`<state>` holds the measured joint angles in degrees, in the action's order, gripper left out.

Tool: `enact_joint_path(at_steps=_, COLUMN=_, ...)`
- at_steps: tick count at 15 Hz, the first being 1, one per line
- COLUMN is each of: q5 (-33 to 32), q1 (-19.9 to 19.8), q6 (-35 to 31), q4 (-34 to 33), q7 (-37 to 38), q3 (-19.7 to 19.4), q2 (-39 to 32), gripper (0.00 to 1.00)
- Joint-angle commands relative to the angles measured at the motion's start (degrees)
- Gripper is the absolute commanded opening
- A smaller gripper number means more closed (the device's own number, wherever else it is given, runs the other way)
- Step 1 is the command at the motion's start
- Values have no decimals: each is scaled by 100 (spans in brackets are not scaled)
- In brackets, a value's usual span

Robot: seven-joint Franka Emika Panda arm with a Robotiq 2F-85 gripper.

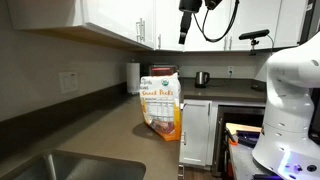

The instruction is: Move the plastic bag slightly up on the counter

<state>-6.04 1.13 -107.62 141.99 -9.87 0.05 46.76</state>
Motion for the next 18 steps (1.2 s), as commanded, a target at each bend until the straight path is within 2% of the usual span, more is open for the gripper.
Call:
enact_joint_path(at_steps=1, q5=-38, q1=62, q6=14, q4=-12, q7=37, q3=-42, q2=-5, gripper=100)
enact_joint_path(at_steps=11, q5=93, q1=156, q6=-60, q4=24, q7=57, q3=-23, q2=-196, gripper=100)
enact_joint_path(at_steps=18, q5=453, q1=476, q6=-297, q4=226, q7=102, q3=39, q2=-673, gripper=100)
